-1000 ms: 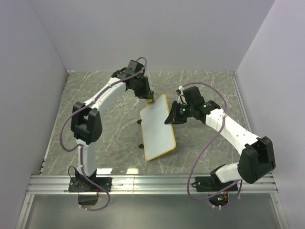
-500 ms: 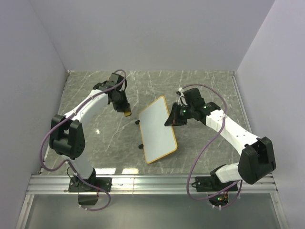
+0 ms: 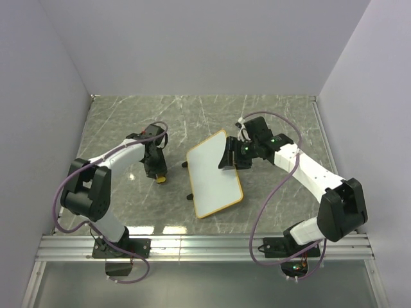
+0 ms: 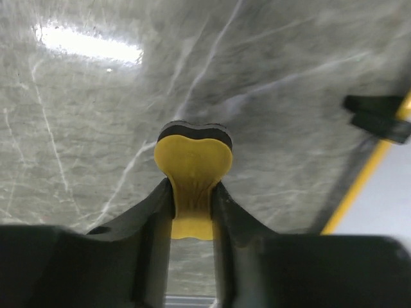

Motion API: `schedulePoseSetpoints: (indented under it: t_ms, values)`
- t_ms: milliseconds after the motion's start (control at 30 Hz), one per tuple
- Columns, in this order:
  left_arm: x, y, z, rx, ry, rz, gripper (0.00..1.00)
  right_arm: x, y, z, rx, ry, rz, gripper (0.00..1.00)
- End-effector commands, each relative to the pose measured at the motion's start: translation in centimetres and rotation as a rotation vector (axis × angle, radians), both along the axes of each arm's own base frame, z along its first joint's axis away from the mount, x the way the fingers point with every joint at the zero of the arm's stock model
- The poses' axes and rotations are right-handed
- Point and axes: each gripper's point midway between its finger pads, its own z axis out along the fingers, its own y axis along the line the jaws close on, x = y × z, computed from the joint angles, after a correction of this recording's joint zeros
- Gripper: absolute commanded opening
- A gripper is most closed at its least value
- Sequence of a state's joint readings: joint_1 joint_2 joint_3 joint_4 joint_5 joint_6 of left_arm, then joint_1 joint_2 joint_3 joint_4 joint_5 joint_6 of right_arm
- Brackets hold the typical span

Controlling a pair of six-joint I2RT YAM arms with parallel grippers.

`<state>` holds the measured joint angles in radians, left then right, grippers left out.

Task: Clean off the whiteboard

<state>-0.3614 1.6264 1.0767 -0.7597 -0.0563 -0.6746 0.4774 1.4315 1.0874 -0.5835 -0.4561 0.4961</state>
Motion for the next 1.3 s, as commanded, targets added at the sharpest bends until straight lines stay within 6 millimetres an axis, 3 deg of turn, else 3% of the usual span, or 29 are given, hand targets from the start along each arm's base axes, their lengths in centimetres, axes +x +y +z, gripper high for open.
schedulePoseSetpoints:
  t_ms: [0,100,133,200,267,500,700,833,900,933,967,1000,1033,1067,1133,1267]
  values:
    - [0.4,0.3,0.6,-0.005,-0.07,0.014,0.45,1.4,0.4,3.1,0.016,-0.098,0.013,0.64]
    - [0.0,0.5,0.3,0.001,-0.069,0.014,0.65,1.8,0.0,4.8,0.006,-0.137,-0.003,0.71]
    - [-0.1,0.6,0.1,0.004,-0.065,0.014,0.69,1.8,-0.2,5.0,-0.006,-0.14,-0.003,0.77]
    - [-0.4,0.8,-0.3,0.013,-0.053,0.015,0.77,2.2,-0.5,6.6,-0.012,-0.173,-0.01,0.79]
    - [-0.6,0.9,-0.5,0.021,-0.044,0.015,0.79,2.3,-1.2,7.0,-0.051,-0.179,-0.018,0.8]
    - [-0.1,0.9,0.6,0.032,-0.063,0.015,0.89,3.1,-4.3,11.6,-0.14,-0.297,-0.103,0.82]
    - [1.3,-0.1,3.1,0.031,-0.111,0.002,0.99,2.4,-7.3,13.2,-0.217,-0.348,-0.225,0.82]
    - [2.1,-1.0,4.0,0.049,-0.128,-0.023,0.99,1.3,-8.5,14.4,-0.175,-0.4,-0.307,0.82]
    - [2.9,-1.5,6.3,0.057,-0.196,-0.021,0.99,0.7,-8.6,14.4,-0.149,-0.407,-0.319,0.82]
    - [3.3,-1.7,7.5,0.079,-0.243,-0.019,0.99,0.2,-8.6,15.6,-0.099,-0.444,-0.341,0.82]
    - [3.7,-2.0,9.8,0.056,-0.318,0.005,0.99,-0.1,-8.6,16.0,-0.074,-0.461,-0.354,0.82]
    - [4.2,-2.1,10.9,0.042,-0.368,0.024,0.99,-0.4,-8.7,15.4,-0.057,-0.459,-0.362,0.81]
    - [4.4,-2.2,12.0,0.018,-0.411,0.042,0.99,-1.0,-8.4,17.4,0.035,-0.524,-0.38,0.81]
    - [4.1,-2.0,13.3,-0.013,-0.459,0.068,0.99,-1.4,-8.3,16.2,0.056,-0.518,-0.377,0.82]
    - [4.3,-2.5,15.1,-0.076,-0.529,0.082,0.99,-2.5,-7.7,18.3,0.174,-0.591,-0.359,0.82]
    - [2.7,-3.7,20.7,-0.233,-0.639,0.027,0.98,-5.0,-6.3,19.6,0.263,-0.623,-0.226,0.82]
